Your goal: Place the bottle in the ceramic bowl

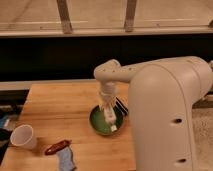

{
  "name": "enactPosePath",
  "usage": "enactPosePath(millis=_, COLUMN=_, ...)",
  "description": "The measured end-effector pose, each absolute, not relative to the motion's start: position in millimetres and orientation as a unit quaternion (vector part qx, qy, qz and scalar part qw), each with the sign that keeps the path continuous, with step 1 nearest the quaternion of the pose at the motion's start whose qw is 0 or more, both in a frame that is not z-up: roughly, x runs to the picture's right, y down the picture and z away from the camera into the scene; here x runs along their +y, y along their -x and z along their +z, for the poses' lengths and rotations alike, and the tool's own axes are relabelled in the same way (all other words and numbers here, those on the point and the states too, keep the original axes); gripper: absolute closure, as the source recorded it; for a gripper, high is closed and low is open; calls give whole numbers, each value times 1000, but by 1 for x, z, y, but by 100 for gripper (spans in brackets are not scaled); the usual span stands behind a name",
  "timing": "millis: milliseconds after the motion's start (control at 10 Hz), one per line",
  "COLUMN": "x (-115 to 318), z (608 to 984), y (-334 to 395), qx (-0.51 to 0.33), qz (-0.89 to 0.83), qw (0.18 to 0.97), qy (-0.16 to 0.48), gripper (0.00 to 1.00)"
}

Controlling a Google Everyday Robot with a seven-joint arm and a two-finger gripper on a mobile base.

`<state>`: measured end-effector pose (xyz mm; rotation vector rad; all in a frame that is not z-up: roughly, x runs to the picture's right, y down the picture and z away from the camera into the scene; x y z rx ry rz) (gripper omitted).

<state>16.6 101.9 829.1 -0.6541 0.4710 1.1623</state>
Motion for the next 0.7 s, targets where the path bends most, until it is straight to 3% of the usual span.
enactPosePath(millis=200, x=102, z=829, y=-17, qx=216, qz=534, qw=760, qy=300, gripper=22)
enactPosePath(millis=700, x=102, z=829, y=-17, qx=217, qz=534, qw=760, qy=300, gripper=20)
